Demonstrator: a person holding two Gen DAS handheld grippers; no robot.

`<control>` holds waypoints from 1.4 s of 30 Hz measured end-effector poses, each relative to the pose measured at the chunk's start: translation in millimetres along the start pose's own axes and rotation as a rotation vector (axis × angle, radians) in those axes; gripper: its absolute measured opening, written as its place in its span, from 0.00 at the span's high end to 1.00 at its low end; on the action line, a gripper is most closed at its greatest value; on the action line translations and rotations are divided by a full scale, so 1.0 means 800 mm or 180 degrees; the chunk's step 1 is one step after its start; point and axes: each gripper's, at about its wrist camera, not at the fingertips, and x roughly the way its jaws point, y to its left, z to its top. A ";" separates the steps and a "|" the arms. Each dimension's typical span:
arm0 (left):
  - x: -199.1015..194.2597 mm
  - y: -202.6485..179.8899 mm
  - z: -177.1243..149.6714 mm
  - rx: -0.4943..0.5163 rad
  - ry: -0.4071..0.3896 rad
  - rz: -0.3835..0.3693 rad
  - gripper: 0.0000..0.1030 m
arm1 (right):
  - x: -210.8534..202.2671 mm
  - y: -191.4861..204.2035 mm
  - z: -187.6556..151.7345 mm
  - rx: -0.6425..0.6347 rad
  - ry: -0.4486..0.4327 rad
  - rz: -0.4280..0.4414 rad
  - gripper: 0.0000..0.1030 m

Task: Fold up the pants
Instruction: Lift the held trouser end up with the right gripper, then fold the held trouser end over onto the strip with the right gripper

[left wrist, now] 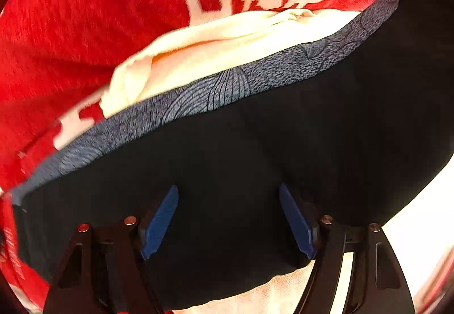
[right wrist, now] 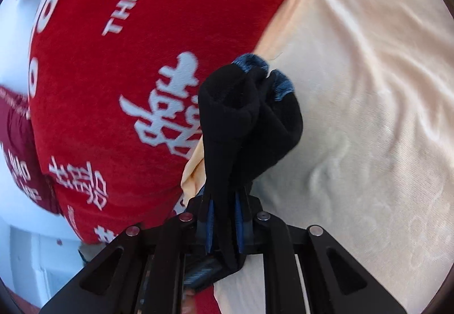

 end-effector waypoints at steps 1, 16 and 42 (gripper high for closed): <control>-0.001 0.004 0.001 -0.0002 0.0024 -0.0058 0.27 | 0.001 0.012 -0.001 -0.0105 0.0014 -0.0039 0.87; -0.104 0.307 -0.114 -0.0993 -0.0148 0.0341 0.26 | 0.087 0.230 -0.140 -0.2064 0.0660 -0.0311 0.87; -0.034 0.394 -0.186 -0.1293 0.0180 0.0333 0.07 | 0.221 0.113 -0.283 0.0576 0.1083 0.0045 0.41</control>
